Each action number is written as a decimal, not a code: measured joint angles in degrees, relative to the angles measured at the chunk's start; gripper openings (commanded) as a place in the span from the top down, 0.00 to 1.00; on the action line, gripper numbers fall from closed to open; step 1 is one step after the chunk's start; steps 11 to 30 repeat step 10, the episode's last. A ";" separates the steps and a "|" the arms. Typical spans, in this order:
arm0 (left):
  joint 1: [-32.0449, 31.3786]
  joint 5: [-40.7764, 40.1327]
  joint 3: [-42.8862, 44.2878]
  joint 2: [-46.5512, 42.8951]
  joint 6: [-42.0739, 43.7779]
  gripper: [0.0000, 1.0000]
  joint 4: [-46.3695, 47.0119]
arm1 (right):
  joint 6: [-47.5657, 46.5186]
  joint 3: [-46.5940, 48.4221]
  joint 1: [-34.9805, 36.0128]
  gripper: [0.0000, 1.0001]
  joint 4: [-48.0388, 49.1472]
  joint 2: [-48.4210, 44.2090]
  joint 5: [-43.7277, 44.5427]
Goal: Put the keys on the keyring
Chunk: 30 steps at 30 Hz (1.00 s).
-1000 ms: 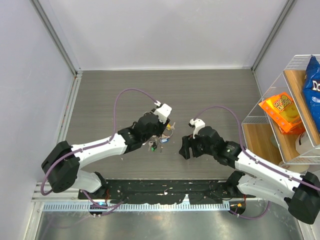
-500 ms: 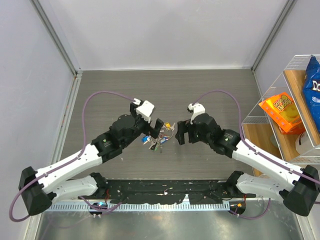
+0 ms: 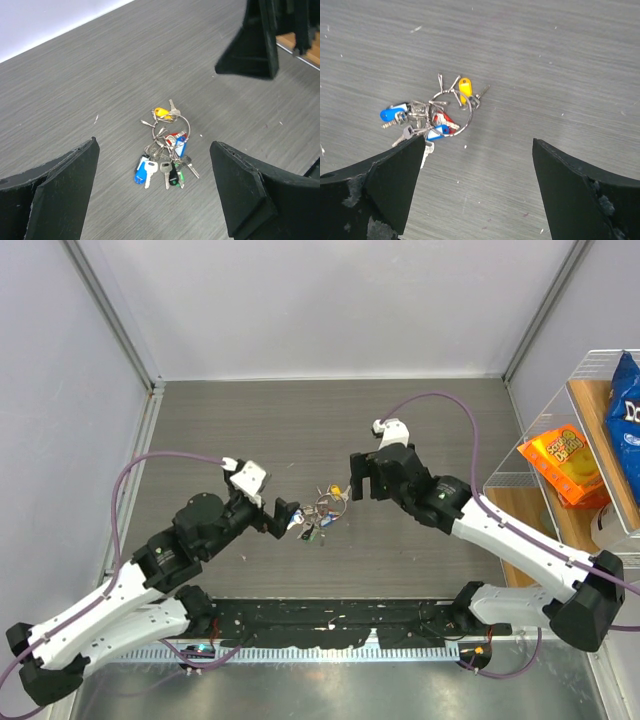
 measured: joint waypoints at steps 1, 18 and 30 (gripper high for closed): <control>0.00 0.79 -0.04 -0.92 0.04 0.00 -0.79 | -0.17 0.79 0.00 0.05 -0.09 0.11 0.55; 0.00 7.50 -0.04 -5.55 0.07 0.00 -4.98 | -5.16 9.94 0.22 0.05 -0.83 1.86 0.24; 0.00 7.50 -0.04 -5.55 0.07 0.00 -4.98 | -5.16 9.94 0.22 0.05 -0.83 1.86 0.24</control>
